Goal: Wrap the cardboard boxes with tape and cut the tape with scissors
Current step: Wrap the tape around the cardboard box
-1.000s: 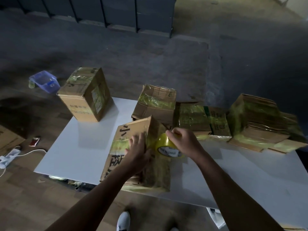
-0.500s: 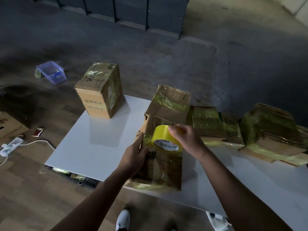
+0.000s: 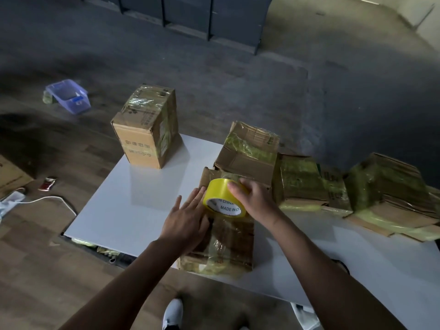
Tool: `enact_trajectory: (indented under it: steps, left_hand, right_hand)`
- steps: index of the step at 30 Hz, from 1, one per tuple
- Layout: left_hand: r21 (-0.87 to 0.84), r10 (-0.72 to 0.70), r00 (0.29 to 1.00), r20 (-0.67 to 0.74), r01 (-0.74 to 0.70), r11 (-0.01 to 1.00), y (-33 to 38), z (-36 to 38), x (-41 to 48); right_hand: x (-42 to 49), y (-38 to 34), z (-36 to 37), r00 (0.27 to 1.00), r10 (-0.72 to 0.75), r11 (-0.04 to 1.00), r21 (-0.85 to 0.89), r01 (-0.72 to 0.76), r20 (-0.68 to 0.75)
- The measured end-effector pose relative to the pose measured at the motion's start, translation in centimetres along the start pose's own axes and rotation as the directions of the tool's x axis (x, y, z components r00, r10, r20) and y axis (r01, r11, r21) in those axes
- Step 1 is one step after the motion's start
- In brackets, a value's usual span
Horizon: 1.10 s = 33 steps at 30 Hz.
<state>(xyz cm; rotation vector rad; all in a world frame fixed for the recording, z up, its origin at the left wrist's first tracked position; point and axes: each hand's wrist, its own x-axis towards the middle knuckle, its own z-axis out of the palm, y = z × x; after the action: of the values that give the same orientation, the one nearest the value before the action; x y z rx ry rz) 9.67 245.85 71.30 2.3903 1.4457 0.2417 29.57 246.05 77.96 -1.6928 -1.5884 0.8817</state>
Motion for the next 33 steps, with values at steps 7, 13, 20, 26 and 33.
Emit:
enact_trajectory:
  steps: [7, 13, 20, 26, 33]
  left_hand:
    - [0.181, -0.030, 1.000, -0.003, 0.030, 0.983, 0.3, -0.3, -0.1]
    - [0.298, -0.032, 0.998, 0.047, 0.016, 0.954, 2.5, -1.2, 0.6]
    - [0.140, 0.063, 0.995, 0.078, -0.074, 0.987, 7.3, 0.6, 0.8]
    - [0.188, 0.046, 0.994, 0.099, -0.064, 0.980, 6.7, 1.2, 0.7]
    - [0.239, 0.034, 0.997, 0.068, -0.049, 0.970, 6.5, 1.5, 0.7]
  right_hand:
    - [0.2, -0.4, -4.0, 1.000, -0.011, 0.920, -0.392, 0.016, 0.016]
    - [0.3, -1.2, -4.5, 1.000, -0.011, 0.870, -0.493, 0.000, -0.020]
    - [0.0, -0.3, -4.6, 0.995, -0.100, 0.893, -0.444, 0.076, -0.031]
    - [-1.3, 3.2, -5.2, 0.999, 0.052, 0.997, 0.057, -0.053, 0.010]
    - [-1.7, 4.2, -7.6, 0.998, 0.035, 0.989, -0.139, -0.041, -0.046]
